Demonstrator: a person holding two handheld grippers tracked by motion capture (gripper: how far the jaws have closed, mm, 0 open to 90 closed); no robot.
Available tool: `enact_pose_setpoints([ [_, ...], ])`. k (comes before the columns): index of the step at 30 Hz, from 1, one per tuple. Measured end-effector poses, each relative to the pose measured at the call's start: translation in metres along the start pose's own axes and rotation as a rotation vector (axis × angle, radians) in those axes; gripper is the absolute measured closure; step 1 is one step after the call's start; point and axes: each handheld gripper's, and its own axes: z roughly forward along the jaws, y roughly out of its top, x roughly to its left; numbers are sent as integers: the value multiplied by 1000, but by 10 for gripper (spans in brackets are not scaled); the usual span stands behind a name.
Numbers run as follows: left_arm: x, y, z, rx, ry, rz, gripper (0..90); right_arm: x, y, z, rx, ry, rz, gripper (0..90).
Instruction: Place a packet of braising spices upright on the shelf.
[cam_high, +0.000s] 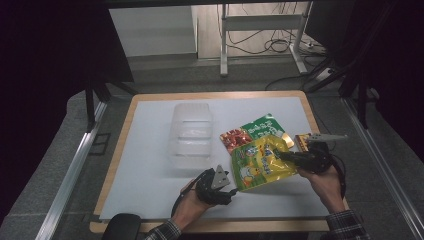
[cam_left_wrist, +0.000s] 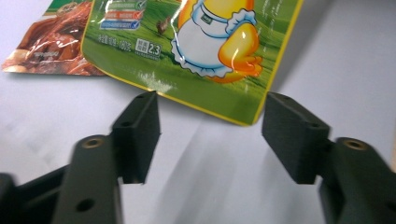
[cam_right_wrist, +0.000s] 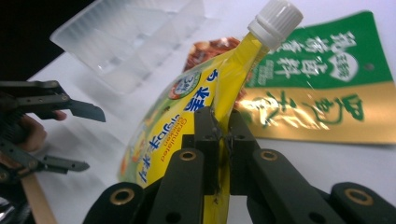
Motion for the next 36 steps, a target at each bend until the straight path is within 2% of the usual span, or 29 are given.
enact_pose_setpoints([
  [6,0,-6,-10,-3,2,8,202,6,12,-2,-14,48,-8,874],
  [9,0,-10,-16,-11,5,15,159,10,22,-5,-24,83,-8,879],
  [12,1,-15,-22,-19,13,15,135,13,27,-6,-26,93,-14,880],
  [16,5,-20,-29,-32,43,-12,45,21,39,-8,-20,110,-39,886],
  [17,7,-22,-32,-25,81,-25,19,23,42,-8,-15,114,-48,887],
  [18,7,-22,-32,-25,81,-25,12,25,44,-8,-13,114,-56,887],
  [19,8,-23,-35,-28,105,-36,6,26,47,-9,-10,114,-66,887],
  [24,12,-27,-42,-39,108,-62,0,34,57,-10,5,107,-106,888],
  [30,16,-34,-46,-35,143,-57,0,39,65,-11,8,101,-127,887],
  [32,18,-36,-50,-56,161,-73,0,41,69,-12,12,92,-144,888],
  [36,22,-37,-56,-71,160,-86,0,43,76,-11,20,80,-173,889],
])
